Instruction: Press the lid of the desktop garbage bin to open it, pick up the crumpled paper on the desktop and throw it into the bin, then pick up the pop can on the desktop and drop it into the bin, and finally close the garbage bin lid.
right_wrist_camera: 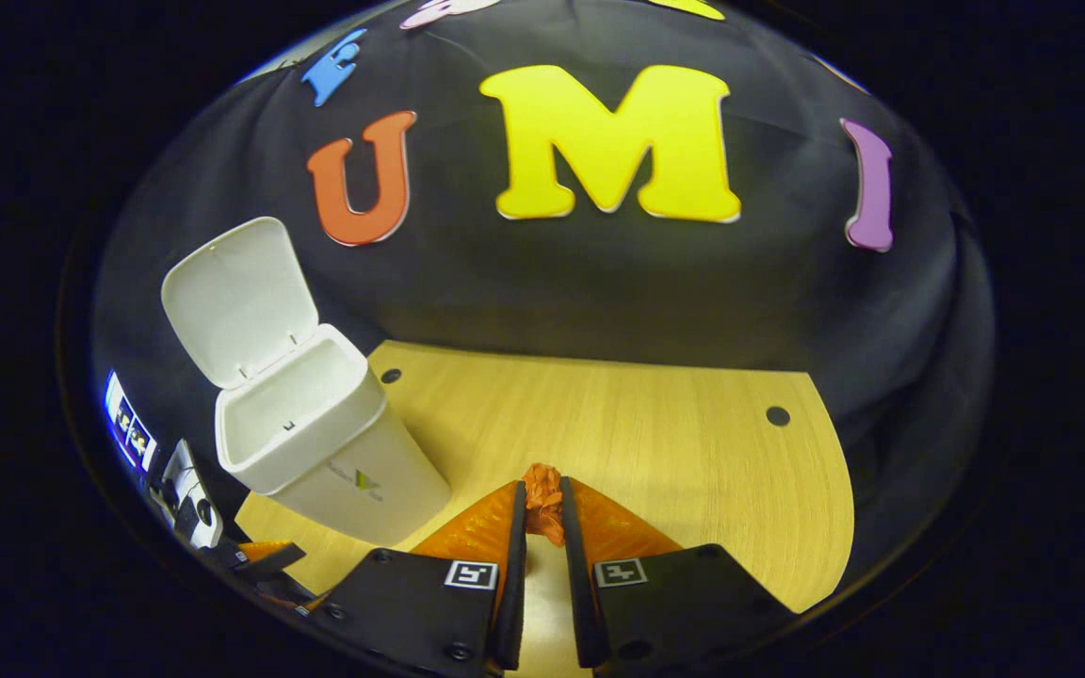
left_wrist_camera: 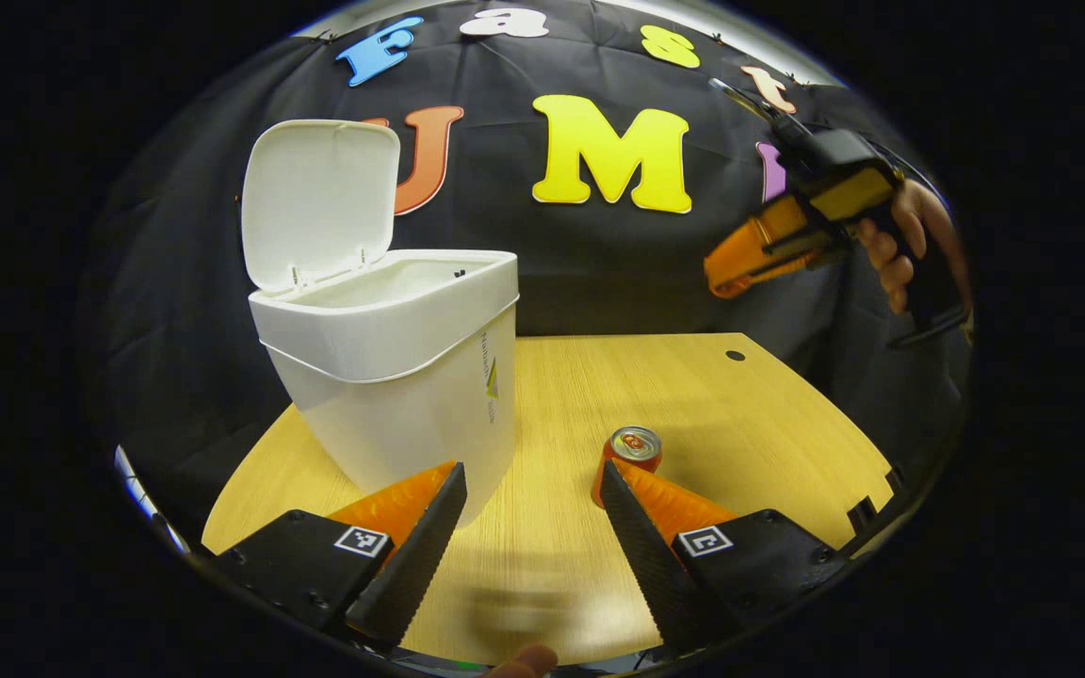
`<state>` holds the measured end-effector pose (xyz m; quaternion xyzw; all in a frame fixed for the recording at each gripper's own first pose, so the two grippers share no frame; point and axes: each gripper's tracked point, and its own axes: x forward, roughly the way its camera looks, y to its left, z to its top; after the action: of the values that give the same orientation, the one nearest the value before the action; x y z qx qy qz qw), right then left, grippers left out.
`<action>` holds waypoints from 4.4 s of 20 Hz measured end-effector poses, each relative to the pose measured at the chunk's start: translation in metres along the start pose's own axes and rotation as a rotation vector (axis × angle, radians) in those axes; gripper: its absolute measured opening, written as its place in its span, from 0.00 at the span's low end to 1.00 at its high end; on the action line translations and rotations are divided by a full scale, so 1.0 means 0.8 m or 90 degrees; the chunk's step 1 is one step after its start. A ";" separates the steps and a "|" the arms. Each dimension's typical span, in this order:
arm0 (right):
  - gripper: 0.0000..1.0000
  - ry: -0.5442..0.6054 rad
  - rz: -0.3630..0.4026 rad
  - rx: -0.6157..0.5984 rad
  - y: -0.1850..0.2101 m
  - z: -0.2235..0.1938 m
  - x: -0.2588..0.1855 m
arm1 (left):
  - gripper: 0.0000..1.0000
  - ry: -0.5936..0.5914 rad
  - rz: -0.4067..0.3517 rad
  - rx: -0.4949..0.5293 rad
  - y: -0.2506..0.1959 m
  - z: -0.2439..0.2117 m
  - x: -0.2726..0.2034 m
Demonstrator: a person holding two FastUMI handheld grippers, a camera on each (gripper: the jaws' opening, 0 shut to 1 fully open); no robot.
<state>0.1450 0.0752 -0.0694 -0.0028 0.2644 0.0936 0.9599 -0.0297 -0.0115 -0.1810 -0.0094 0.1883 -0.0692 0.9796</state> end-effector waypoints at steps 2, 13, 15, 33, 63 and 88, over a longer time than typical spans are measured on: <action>0.23 -0.022 0.044 -0.015 0.051 0.030 -0.003 | 0.95 -0.006 -0.004 -0.006 0.010 0.001 -0.002; 0.23 -0.031 0.176 -0.111 0.269 0.052 0.062 | 0.95 -0.008 0.007 0.004 0.048 -0.028 -0.029; 0.24 -0.020 0.165 -0.110 0.274 0.043 0.073 | 0.95 -0.002 0.012 0.005 0.050 -0.037 -0.032; 0.95 -0.082 0.163 -0.057 0.219 0.072 0.004 | 0.95 0.033 -0.018 -0.006 0.019 -0.058 -0.028; 0.93 0.088 -0.158 0.044 -0.204 -0.141 -0.070 | 0.96 0.083 -0.090 0.041 -0.131 -0.120 0.199; 0.95 0.121 -0.100 0.075 -0.192 -0.197 -0.064 | 0.86 0.089 -0.021 0.013 -0.087 0.052 0.079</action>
<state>0.0496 -0.0938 -0.1860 0.0245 0.3581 0.0020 0.9334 0.0343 -0.0896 -0.1625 0.0022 0.2552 -0.0878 0.9629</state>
